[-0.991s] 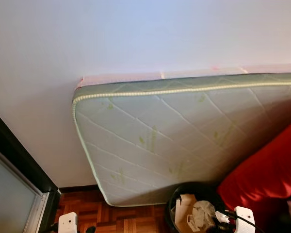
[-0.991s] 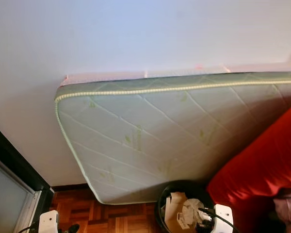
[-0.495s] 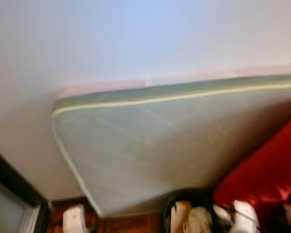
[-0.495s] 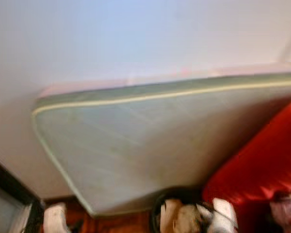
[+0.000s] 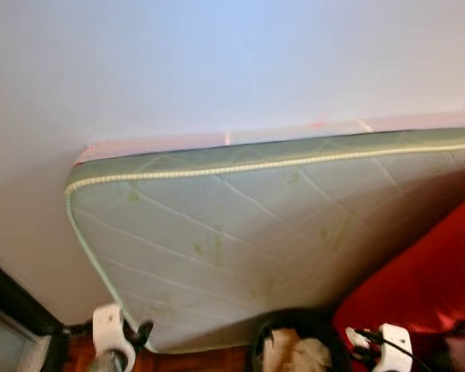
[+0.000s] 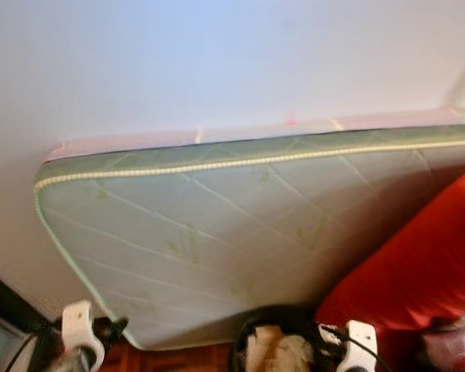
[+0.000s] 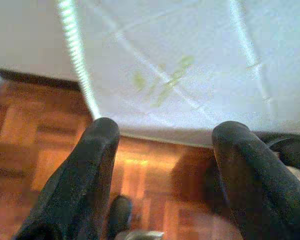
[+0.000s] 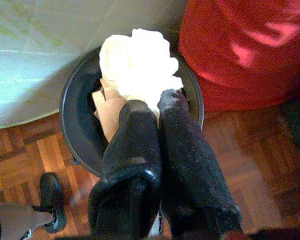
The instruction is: Clean up the room
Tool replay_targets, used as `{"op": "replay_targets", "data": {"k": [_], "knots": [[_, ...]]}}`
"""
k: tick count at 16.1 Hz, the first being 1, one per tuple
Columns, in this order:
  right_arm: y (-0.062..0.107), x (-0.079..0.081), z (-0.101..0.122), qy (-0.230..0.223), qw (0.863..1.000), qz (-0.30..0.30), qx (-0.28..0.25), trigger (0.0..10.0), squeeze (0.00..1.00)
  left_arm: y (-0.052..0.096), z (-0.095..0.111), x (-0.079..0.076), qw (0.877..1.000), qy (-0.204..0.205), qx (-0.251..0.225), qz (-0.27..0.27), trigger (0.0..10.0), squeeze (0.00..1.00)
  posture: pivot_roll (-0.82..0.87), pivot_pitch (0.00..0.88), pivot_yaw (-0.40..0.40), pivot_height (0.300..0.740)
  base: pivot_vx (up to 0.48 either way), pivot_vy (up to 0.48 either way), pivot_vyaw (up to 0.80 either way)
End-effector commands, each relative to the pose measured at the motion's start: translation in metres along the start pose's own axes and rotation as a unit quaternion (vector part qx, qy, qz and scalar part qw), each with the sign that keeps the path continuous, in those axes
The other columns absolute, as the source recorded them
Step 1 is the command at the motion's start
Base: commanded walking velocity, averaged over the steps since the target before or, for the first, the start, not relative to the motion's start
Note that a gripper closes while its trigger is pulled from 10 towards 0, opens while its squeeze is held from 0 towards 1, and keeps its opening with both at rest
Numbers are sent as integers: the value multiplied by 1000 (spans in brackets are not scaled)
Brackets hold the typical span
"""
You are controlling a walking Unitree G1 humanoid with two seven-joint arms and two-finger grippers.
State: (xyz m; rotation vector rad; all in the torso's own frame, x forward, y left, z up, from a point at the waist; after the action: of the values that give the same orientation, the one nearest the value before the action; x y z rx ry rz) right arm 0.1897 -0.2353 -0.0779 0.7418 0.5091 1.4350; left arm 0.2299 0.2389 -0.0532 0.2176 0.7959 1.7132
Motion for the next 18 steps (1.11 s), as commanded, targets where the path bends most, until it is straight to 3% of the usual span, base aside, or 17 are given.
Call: {"op": "replay_targets", "data": {"k": [1, 2, 4, 5, 6, 8, 10, 12, 16, 18], "knots": [[-19, 43, 45, 0, 996, 41, -76, 10000, 0, -4, 10, -8, 1000, 1, -18, -10, 10000, 0, 60, 19, -53, 740, 0, 0, 0], [-27, 78, 77, -1, 990, 70, -122, 10000, 0, -10, 30, -21, 998, -3, -51, -25, 10000, 0, 77, 29, -53, 740, 0, 0, 0], [-29, 96, 103, 7, 982, 88, -165, 10000, 0, -16, 67, -48, 989, -10, -136, -63, 10000, 0, 55, 45, -33, 740, 0, 0, 0], [-28, 96, 107, 8, 981, 88, -175, 10000, 0, -15, 73, -52, 985, -14, -155, -73, 10000, 0, 51, 44, -31, 740, 0, 0, 0], [-27, 93, 113, 2, 978, 85, -190, 10000, 0, -13, 81, -62, 977, -21, -189, -94, 10000, 0, 54, 68, -38, 740, 0, 0, 0], [-26, 89, 111, 1, 978, 78, -193, 10000, 0, -10, 82, -67, 973, -29, -206, -104, 10000, 0, 53, 63, -41, 740, 0, 0, 0], [-23, 63, 112, -7, 978, 12, -206, 10000, 0, -7, 87, -77, 965, -47, -230, -120, 10000, 0, 37, 78, -54, 740, 0, 0, 0], [-17, 36, 109, -51, 972, -54, -222, 10000, 0, -5, 90, -77, 962, -53, -239, -124, 10000, 0, 26, 93, -53, 740, 0, 0, 0], [-11, 26, 98, -56, 967, -73, -237, 10000, 0, -1, 98, -74, 958, -58, -250, -130, 10000, 0, 32, 123, -30, 740, 0, 0, 0], [-9, 26, 100, -38, 965, -72, -250, 10000, 0, 2, 94, -86, 951, -83, -242, -171, 10000, 0, 36, 149, -13, 740, 0, 0, 0]]}}
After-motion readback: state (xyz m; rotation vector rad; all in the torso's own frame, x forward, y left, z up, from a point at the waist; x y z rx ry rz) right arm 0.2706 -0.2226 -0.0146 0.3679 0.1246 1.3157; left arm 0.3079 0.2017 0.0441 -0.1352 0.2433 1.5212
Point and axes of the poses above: a point about 5 cm out from each wrist's last joint towards the gripper, its own y axis pointing back from the gripper into the wrist, its own z axis along the axis of the wrist's last joint, x = y × z, the point moved 1 cm from there along -y, pointing out of the wrist towards the gripper, and after that the axes turned 8 degrees about y, right-handed, at the moved point
